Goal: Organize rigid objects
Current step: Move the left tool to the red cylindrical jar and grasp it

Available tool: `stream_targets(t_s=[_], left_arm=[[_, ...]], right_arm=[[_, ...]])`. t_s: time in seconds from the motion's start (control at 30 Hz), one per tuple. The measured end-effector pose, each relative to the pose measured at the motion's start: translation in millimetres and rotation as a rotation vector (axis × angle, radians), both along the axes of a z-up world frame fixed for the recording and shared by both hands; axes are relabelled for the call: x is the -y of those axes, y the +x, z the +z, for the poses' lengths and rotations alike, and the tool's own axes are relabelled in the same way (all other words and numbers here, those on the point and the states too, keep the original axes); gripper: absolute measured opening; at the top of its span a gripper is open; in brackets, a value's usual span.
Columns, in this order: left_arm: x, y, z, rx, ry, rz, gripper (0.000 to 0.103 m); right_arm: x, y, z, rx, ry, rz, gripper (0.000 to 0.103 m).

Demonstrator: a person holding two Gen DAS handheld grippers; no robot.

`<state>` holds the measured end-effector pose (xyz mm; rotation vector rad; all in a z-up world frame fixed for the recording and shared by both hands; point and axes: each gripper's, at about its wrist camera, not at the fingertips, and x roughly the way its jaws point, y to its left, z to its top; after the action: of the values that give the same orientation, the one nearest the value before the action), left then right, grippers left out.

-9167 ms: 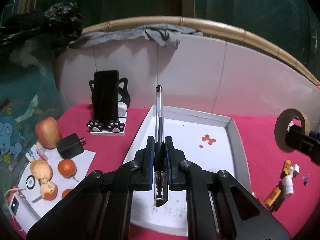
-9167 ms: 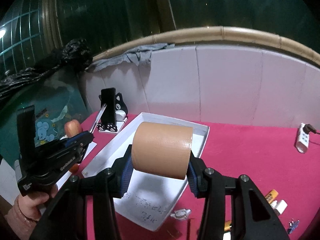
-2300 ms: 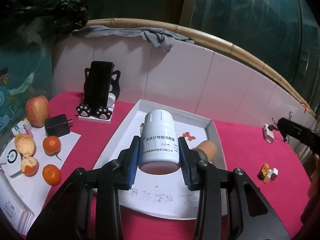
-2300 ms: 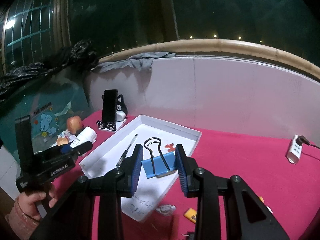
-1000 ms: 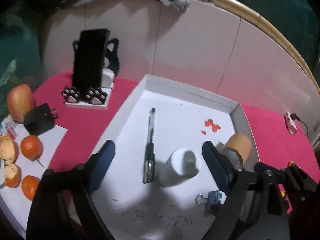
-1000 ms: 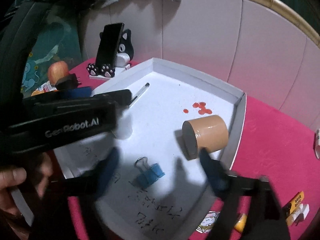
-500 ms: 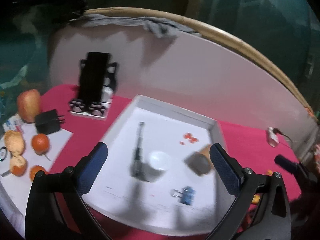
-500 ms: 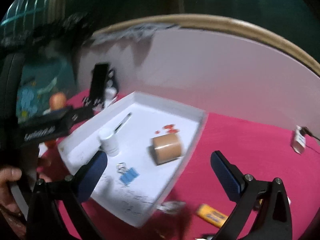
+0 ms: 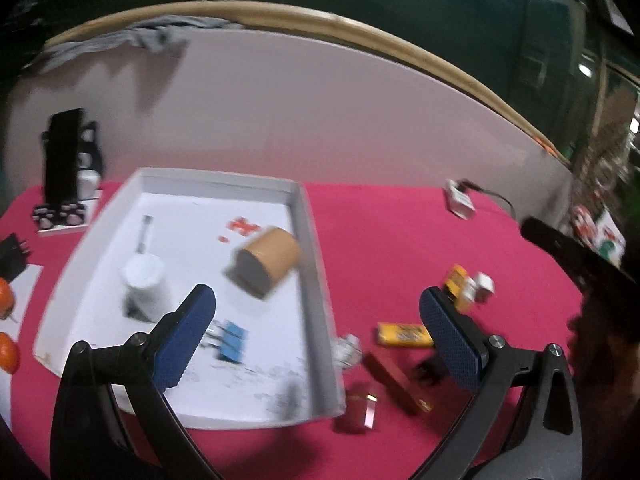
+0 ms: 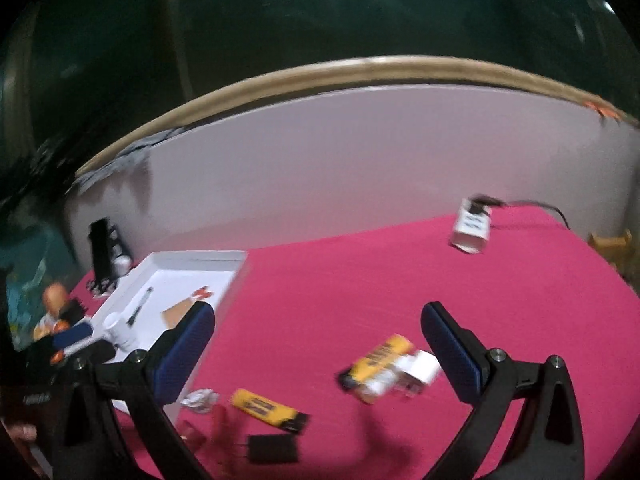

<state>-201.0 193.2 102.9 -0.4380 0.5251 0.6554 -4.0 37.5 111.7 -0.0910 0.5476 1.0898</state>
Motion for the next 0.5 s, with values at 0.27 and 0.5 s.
stream_targets(t_s=[0.27, 0.5], left_arm=[[35.8, -3.1, -25.9, -0.021, -0.089, -0.243, 0.103], [62.1, 16.4, -44.7, -0.010, -0.167, -0.408, 0.103]], right_arm=[[36.7, 33.5, -25.3, -0.093, -0.033, -0.067, 0.103], [48.3, 50.3, -41.2, -0.188, -0.035, -0.092, 0.103]])
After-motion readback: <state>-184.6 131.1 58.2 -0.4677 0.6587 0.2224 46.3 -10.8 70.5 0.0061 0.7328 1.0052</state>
